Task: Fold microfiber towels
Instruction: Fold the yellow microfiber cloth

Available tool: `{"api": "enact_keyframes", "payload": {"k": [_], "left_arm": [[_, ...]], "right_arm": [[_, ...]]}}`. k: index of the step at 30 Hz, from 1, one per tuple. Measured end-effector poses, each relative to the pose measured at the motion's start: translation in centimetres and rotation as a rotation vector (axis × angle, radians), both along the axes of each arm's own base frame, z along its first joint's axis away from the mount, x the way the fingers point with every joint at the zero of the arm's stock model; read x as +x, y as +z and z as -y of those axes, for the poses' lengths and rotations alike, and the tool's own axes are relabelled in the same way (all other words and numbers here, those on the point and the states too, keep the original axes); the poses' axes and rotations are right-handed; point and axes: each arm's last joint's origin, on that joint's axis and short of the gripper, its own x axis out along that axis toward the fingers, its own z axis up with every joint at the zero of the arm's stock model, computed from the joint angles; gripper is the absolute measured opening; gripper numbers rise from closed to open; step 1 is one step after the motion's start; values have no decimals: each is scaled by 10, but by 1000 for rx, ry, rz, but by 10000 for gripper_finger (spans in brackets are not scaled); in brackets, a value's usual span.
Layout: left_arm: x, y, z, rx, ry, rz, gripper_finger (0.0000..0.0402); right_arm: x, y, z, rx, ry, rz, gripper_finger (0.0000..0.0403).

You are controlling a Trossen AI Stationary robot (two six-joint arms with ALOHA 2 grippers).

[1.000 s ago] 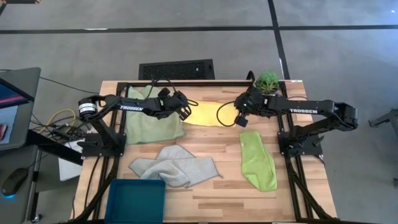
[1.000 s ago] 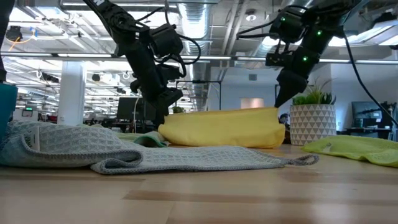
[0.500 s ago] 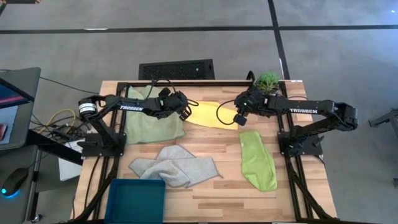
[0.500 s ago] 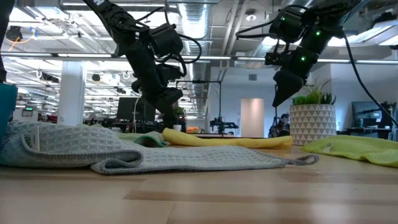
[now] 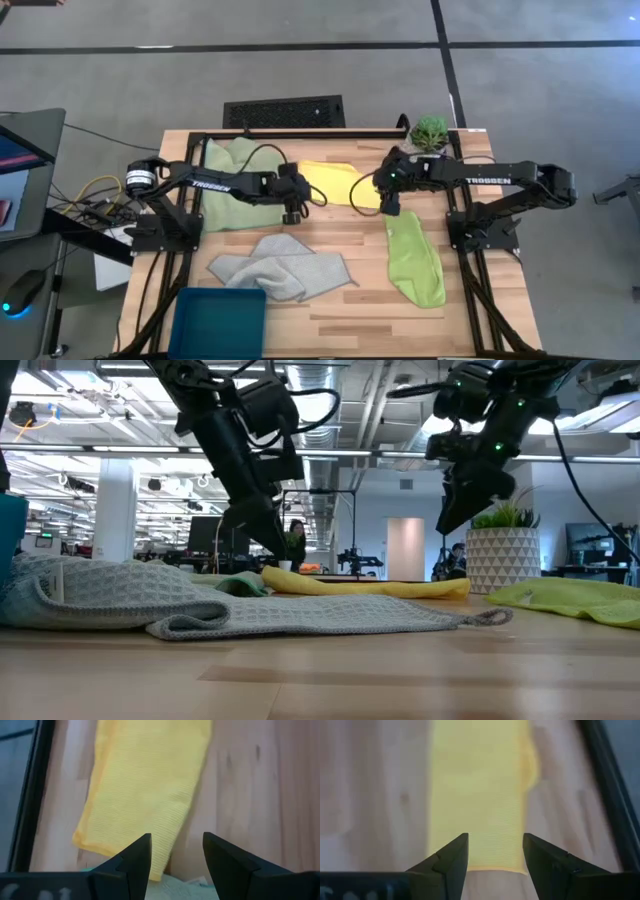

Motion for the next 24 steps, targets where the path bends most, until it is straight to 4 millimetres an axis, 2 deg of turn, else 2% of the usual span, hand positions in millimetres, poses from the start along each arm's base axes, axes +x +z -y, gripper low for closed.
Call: {"api": "enact_keyframes", "payload": {"k": [6, 14, 19, 24], "left_arm": [[1, -7, 5, 15, -9, -41, 171], [2, -6, 4, 31, -14, -28, 171], [4, -14, 3, 36, -21, -55, 171], [10, -34, 1, 98, -41, -117, 171]], "right_arm": [[15, -23, -18, -16, 192, -123, 199], [32, -54, -23, -37, 207, -199, 187], [34, -62, -23, -30, 210, -225, 184], [36, -67, -22, -20, 195, -236, 185]]}}
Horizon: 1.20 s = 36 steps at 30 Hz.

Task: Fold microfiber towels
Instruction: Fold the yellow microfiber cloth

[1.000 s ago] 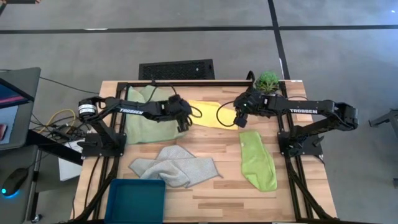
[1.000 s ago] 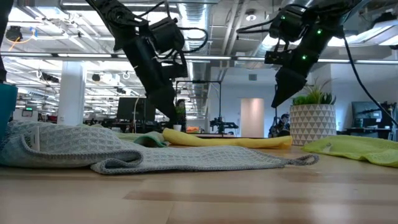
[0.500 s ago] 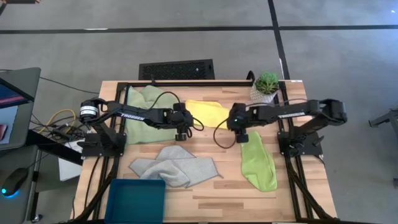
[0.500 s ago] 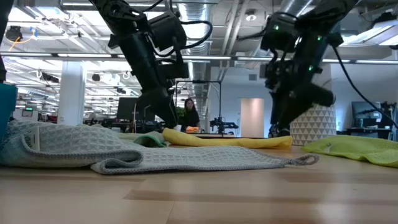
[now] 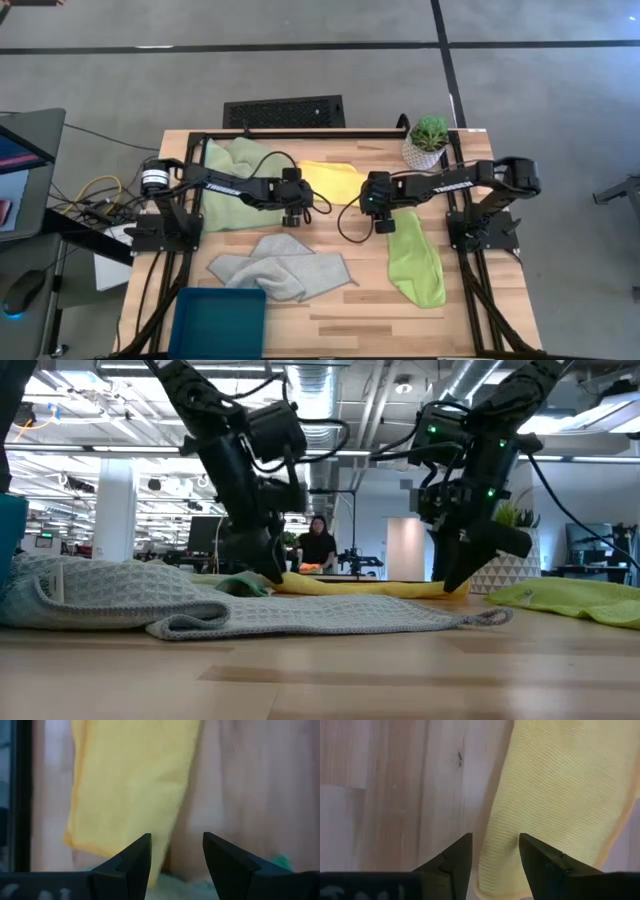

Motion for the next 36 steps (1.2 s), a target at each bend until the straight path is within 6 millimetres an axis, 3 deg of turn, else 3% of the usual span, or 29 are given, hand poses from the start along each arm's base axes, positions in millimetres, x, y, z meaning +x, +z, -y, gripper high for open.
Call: {"api": "enact_keyframes", "payload": {"k": [6, 14, 18, 26, 31, 36], "left_arm": [[2, -13, -3, 85, 25, -57, 171], [3, -13, -5, 103, 41, -43, 163], [2, -18, -11, 86, 71, -46, 128], [3, -27, -16, 49, 81, -61, 18], [3, -19, -17, 38, 86, -51, 4], [20, 8, -19, 69, 70, 17, 2]], "right_arm": [[0, -5, 0, 3, -5, -27, 180], [0, -5, 4, 7, -18, -22, 173], [0, -11, 9, 17, -44, -38, 167], [1, -14, 9, 23, -52, -46, 153], [0, -13, 10, 23, -54, -44, 142], [0, -13, 10, 30, -53, -43, 127]]}}
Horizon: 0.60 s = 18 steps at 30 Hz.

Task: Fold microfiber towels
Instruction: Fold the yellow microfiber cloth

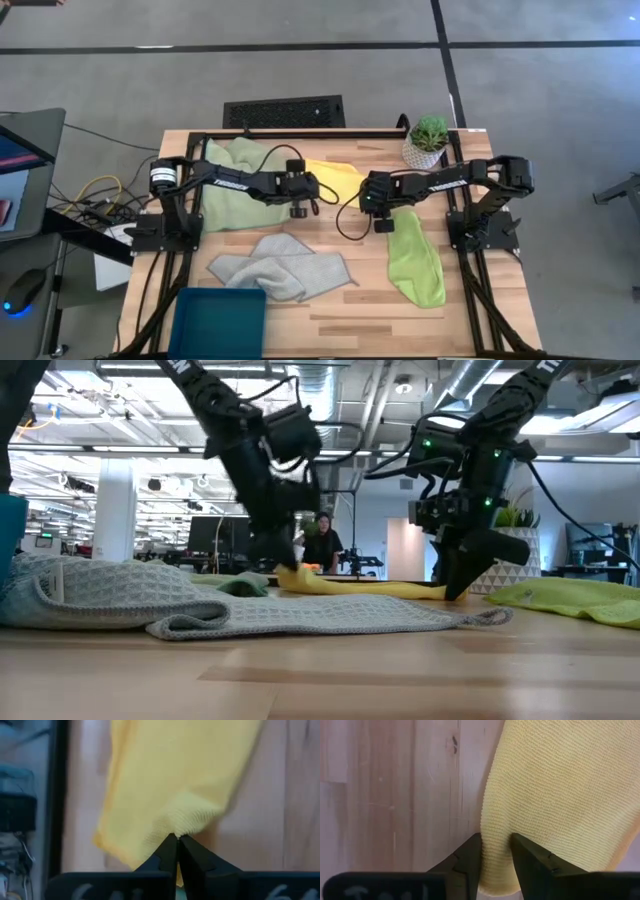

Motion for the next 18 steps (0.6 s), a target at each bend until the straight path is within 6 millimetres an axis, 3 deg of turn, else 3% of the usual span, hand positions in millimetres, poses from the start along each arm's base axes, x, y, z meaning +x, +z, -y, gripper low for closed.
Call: {"api": "enact_keyframes", "payload": {"k": [9, 18], "left_arm": [[33, 39, -2, -3, -163, 117, 0], [56, 40, 3, 31, -258, 158, 0]], "right_arm": [[0, 0, 0, 10, 3, 7, 116], [-7, 34, -5, -40, -27, 131, 116]]}}
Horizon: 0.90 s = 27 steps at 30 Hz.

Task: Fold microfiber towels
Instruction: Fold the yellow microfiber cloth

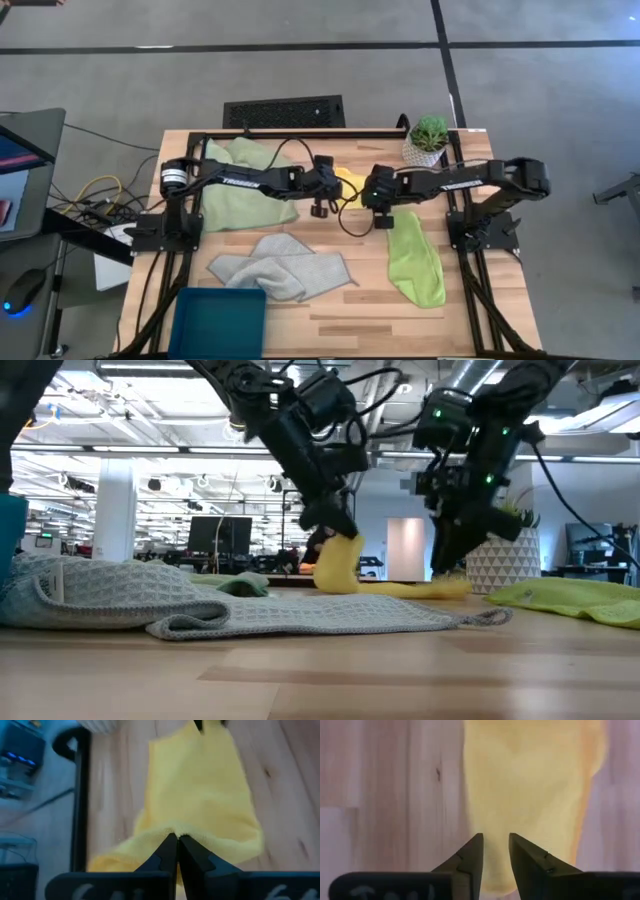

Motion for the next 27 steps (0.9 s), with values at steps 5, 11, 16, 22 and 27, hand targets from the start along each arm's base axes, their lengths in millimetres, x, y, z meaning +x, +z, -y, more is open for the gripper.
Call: {"api": "enact_keyframes", "payload": {"k": [5, 11, 16, 22, 27], "left_arm": [[13, -5, -2, 4, -21, -7, 0], [29, 0, -3, 42, -68, 14, 0], [45, 3, -2, 31, -142, 54, 0], [58, 0, -4, 46, -160, 74, 0], [69, -8, -6, 52, -162, 87, 0]], "right_arm": [[-12, 22, -2, -33, -45, 47, 116], [-24, 37, -4, -25, -68, 73, 118], [-29, 44, -7, -27, -69, 90, 118], [-39, 50, -10, -32, -81, 67, 118], [-41, 50, -11, -28, -88, 54, 118]]}}
